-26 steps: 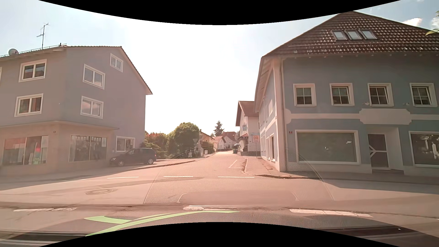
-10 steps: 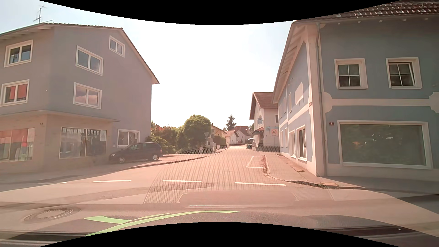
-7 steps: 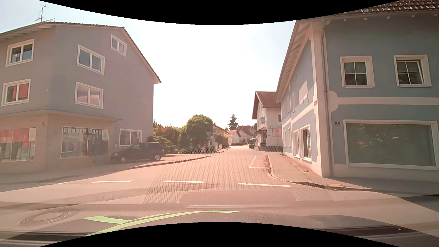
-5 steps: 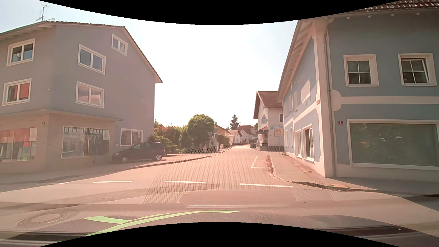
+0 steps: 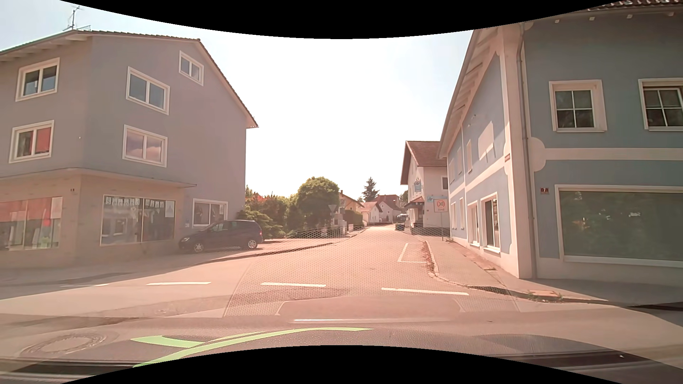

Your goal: Follow the waypoints while adhering to traffic rules and regulations

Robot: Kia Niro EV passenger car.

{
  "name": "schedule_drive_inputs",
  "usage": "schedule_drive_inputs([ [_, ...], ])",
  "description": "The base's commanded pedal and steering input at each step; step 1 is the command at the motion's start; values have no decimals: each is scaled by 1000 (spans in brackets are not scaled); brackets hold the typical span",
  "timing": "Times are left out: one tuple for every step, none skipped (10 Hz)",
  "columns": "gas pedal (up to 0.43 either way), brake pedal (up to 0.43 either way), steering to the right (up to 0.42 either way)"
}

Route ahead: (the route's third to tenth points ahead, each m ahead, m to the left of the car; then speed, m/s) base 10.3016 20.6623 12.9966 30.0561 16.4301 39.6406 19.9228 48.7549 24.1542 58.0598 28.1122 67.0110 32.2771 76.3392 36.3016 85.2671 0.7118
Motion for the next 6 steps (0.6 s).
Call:
schedule_drive_inputs([
  [268, 0, -329],
  [268, 0, -353],
  [268, 0, -395],
  [268, 0, -438],
  [268, 0, -455],
  [268, 0, -478],
])
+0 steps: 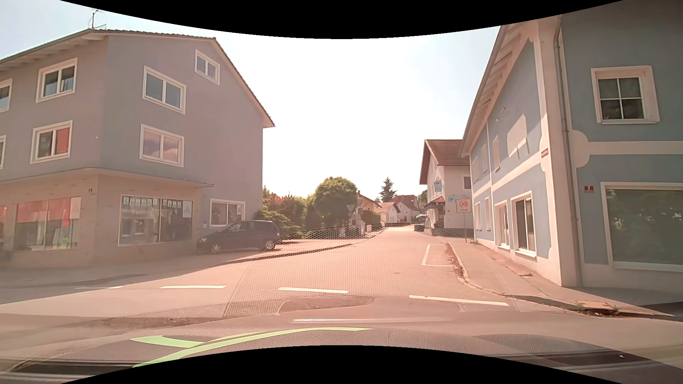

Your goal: Follow the waypoints while adhering to traffic rules and regulations

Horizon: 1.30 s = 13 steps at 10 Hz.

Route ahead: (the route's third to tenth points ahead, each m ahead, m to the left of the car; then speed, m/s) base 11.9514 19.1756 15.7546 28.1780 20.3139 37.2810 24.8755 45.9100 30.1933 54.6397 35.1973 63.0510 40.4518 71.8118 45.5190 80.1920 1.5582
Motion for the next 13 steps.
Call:
schedule_drive_inputs([
  [268, 0, -500],
  [268, 0, -528],
  [268, 0, -553],
  [268, 0, -580],
  [268, 0, -596],
  [268, 0, -614],
  [268, 0, -627],
  [268, 0, -630],
  [268, 0, -631],
  [268, 0, -632],
  [268, 0, -632],
  [268, 0, -631],
  [268, 0, -623],
])
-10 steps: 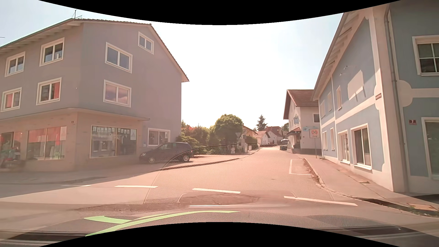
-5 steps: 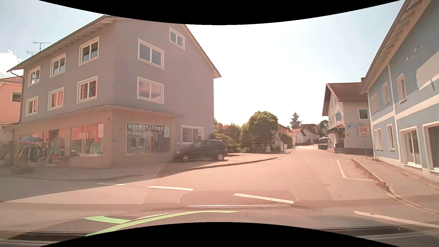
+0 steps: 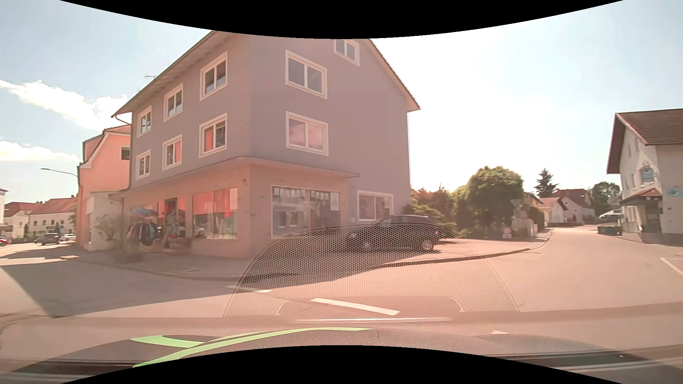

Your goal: Follow the waypoints while adhering to traffic rules and regulations

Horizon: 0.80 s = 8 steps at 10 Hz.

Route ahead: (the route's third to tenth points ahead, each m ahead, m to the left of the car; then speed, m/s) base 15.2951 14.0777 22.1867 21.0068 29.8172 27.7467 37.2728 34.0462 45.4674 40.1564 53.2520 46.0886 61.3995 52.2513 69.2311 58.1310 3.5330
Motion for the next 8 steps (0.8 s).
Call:
schedule_drive_inputs([
  [268, 0, -616],
  [268, 0, -604],
  [268, 0, -594],
  [268, 0, -588],
  [268, 0, -579],
  [268, 0, -558],
  [268, 0, -534],
  [268, 0, -491],
])
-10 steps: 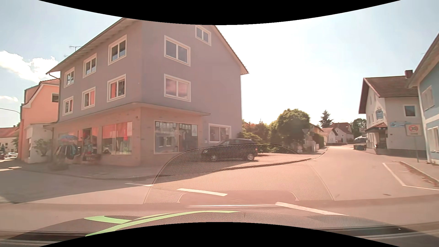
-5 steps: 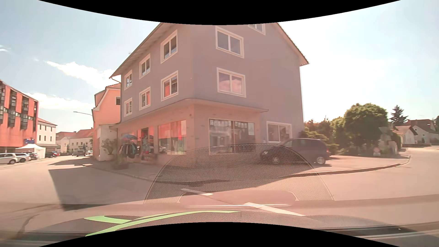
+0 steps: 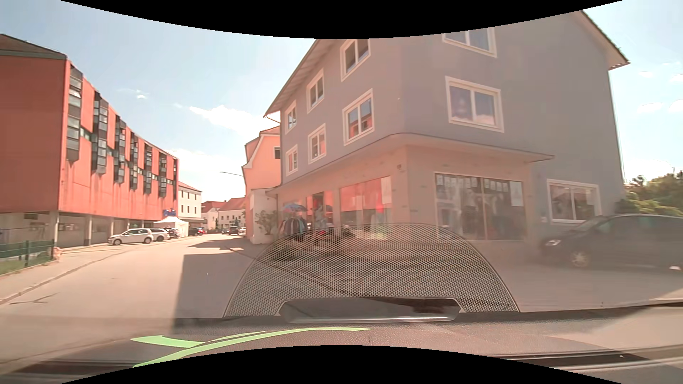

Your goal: Follow the waypoints while adhering to traffic rules and regulations

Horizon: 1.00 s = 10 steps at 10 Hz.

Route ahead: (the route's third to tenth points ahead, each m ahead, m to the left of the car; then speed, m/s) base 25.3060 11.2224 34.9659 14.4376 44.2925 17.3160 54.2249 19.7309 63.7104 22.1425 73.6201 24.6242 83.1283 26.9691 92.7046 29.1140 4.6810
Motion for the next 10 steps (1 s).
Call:
schedule_drive_inputs([
  [268, 0, -448],
  [268, 0, -414],
  [268, 0, -368],
  [268, 0, -328],
  [268, 0, -305],
  [268, 0, -273],
  [268, 0, -251],
  [268, 0, -222],
  [268, 0, -188],
  [280, 0, -151],
])
